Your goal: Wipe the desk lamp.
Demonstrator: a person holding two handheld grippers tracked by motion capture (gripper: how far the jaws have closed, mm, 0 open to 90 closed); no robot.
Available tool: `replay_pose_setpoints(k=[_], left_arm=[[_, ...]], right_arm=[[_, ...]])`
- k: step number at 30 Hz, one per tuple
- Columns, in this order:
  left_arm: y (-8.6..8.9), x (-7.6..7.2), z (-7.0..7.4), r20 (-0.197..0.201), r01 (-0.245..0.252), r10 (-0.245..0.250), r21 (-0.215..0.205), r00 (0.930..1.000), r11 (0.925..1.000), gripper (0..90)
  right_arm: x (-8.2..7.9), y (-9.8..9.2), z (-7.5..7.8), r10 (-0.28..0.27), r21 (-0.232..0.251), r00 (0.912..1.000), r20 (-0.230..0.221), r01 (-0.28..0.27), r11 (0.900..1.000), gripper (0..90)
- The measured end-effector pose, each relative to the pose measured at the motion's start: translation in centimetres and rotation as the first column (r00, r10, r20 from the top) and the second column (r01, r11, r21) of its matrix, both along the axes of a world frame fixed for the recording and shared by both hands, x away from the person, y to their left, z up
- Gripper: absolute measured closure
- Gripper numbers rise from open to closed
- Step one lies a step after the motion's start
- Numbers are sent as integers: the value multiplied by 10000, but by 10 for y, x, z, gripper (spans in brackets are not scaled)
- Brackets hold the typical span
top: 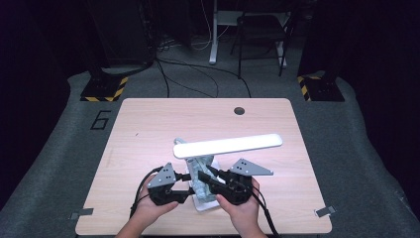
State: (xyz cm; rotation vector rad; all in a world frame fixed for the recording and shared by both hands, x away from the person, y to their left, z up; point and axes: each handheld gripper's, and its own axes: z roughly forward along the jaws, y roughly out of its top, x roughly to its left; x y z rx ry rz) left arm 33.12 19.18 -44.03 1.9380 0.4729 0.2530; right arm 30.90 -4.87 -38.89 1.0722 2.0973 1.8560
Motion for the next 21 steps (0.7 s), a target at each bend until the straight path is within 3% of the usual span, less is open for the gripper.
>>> replay_pose_setpoints(k=[4, 7, 13, 17, 20, 21], left_arm=[[-1, -1, 1, -135, -4, 5, 48, 9999, 10000, 526], [-1, 0, 1, 63, -31, 30, 201, 10000, 9998, 526], [-2, 0, 1, 20, -84, 84, 91, 10000, 9999, 527], [-1, 0, 1, 40, -119, 119, 49, 9999, 9999, 527], [-3, -1, 0, 107, -224, 224, 29, 9997, 9997, 527], [-3, -1, 0, 107, -224, 224, 29, 9997, 9997, 527]], right_arm=[[-2, -2, 12, 125, 418, 9996, 268, -136, 9990, 671], [-4, -3, 24, 242, 738, 9987, 454, -275, 9969, 671], [-7, -3, 39, 314, 1156, 9967, 750, -400, 9925, 671], [-7, -4, 41, 332, 1717, 9967, 746, -456, 9841, 671], [-6, -9, 40, 293, 2402, 9975, 650, -441, 9697, 677], [-6, -9, 40, 293, 2402, 9975, 650, -441, 9697, 677]])
